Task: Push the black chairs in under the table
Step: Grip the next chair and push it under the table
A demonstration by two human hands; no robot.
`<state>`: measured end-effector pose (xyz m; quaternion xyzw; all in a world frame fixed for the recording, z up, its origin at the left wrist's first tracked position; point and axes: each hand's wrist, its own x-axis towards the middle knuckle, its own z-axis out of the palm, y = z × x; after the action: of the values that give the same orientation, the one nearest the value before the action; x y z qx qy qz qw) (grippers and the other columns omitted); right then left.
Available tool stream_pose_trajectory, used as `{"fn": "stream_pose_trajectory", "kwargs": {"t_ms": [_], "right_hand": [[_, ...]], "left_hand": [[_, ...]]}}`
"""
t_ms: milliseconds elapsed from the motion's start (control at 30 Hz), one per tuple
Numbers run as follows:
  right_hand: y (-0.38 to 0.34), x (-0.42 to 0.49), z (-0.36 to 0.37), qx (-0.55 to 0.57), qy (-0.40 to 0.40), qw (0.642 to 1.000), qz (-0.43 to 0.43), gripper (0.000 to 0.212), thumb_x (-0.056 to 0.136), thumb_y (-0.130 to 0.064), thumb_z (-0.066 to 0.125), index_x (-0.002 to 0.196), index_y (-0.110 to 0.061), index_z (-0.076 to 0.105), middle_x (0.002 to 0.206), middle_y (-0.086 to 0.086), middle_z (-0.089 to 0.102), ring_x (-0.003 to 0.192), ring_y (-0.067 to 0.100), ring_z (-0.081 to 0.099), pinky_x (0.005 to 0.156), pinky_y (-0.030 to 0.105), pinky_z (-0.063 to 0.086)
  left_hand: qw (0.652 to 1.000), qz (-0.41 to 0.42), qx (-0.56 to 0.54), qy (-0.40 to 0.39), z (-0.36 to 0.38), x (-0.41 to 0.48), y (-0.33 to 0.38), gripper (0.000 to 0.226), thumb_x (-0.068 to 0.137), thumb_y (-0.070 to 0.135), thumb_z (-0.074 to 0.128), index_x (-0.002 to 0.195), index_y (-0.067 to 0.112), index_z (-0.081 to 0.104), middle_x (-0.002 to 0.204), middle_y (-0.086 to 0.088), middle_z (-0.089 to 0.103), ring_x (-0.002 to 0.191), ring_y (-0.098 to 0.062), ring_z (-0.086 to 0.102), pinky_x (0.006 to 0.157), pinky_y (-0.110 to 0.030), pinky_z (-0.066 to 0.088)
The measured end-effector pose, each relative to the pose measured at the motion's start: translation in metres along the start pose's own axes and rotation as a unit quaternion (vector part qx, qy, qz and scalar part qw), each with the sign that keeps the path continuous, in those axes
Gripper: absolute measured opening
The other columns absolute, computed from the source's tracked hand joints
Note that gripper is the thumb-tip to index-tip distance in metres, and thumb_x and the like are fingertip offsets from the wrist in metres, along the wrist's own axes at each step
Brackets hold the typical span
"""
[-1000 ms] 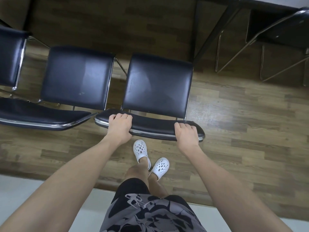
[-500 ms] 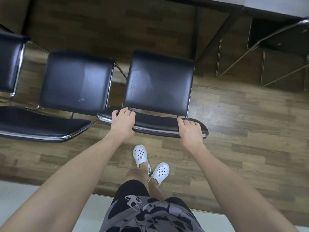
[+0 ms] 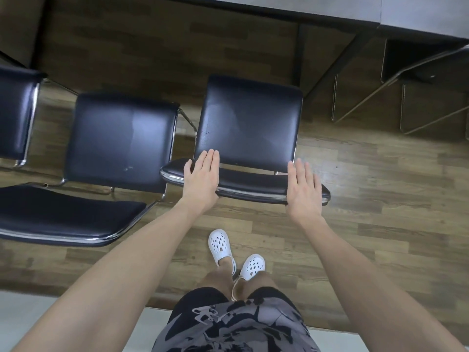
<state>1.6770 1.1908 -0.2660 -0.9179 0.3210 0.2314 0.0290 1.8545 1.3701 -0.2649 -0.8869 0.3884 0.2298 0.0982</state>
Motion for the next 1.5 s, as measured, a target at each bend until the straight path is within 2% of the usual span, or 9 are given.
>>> {"fn": "stream_pose_trajectory", "kwargs": {"t_ms": [433,733,933,1233,1400,1500], "right_hand": [[0.003,0.049,-0.025,0.001,0.011,1.0,0.018,0.098,0.081,0.001,0.064,0.155,-0.011,0.0,0.163,0.01,-0.002,0.15,0.03,-0.002,0.119,0.046,0.009],[0.014,0.093,-0.047,0.014,0.03,0.999,0.017,0.102,0.078,0.005,0.064,0.155,-0.009,-0.001,0.163,0.01,0.001,0.15,0.03,0.0,0.119,0.045,0.011],[0.02,0.126,-0.063,0.028,0.048,0.998,0.021,0.106,0.076,0.007,0.065,0.154,-0.007,-0.005,0.163,0.01,0.0,0.15,0.028,-0.001,0.12,0.043,0.01],[0.028,0.168,-0.085,0.041,0.077,0.996,0.006,0.09,0.085,0.008,0.048,0.153,-0.006,-0.009,0.163,0.011,-0.006,0.15,0.029,-0.005,0.121,0.043,0.006],[0.034,0.188,-0.093,0.05,0.083,0.995,-0.002,0.079,0.093,0.004,0.04,0.153,-0.006,-0.01,0.163,0.011,-0.008,0.15,0.028,-0.008,0.122,0.042,0.004],[0.037,0.197,-0.096,0.052,0.09,0.995,-0.008,0.081,0.091,0.005,0.042,0.153,-0.006,-0.009,0.163,0.011,-0.008,0.15,0.028,-0.007,0.122,0.042,0.004]], "left_hand": [[1.0,-0.002,-0.017,0.005,-0.031,0.049,-0.001,0.112,0.079,0.023,0.077,0.154,0.01,-0.006,0.164,-0.005,-0.003,0.15,-0.021,-0.005,0.119,-0.048,0.007],[0.999,-0.008,-0.025,0.031,-0.053,0.092,0.001,0.118,0.075,0.023,0.08,0.154,0.011,-0.007,0.164,-0.004,-0.005,0.15,-0.021,-0.004,0.118,-0.048,0.011],[0.999,-0.01,-0.011,0.041,-0.068,0.124,0.001,0.127,0.069,0.029,0.084,0.153,0.012,-0.009,0.164,-0.003,-0.005,0.15,-0.02,-0.002,0.118,-0.047,0.014],[0.999,-0.014,0.004,0.035,-0.092,0.168,0.0,0.124,0.068,0.029,0.081,0.154,0.013,-0.007,0.163,0.0,-0.005,0.15,-0.018,-0.002,0.116,-0.049,0.014],[0.999,-0.013,0.006,0.032,-0.104,0.186,-0.001,0.122,0.068,0.034,0.083,0.154,0.014,0.0,0.163,-0.001,0.007,0.15,-0.018,0.003,0.117,-0.048,0.014],[0.999,-0.015,0.001,0.035,-0.109,0.194,0.0,0.122,0.068,0.032,0.084,0.154,0.013,-0.001,0.162,-0.002,0.008,0.15,-0.019,0.004,0.117,-0.048,0.015]]}}
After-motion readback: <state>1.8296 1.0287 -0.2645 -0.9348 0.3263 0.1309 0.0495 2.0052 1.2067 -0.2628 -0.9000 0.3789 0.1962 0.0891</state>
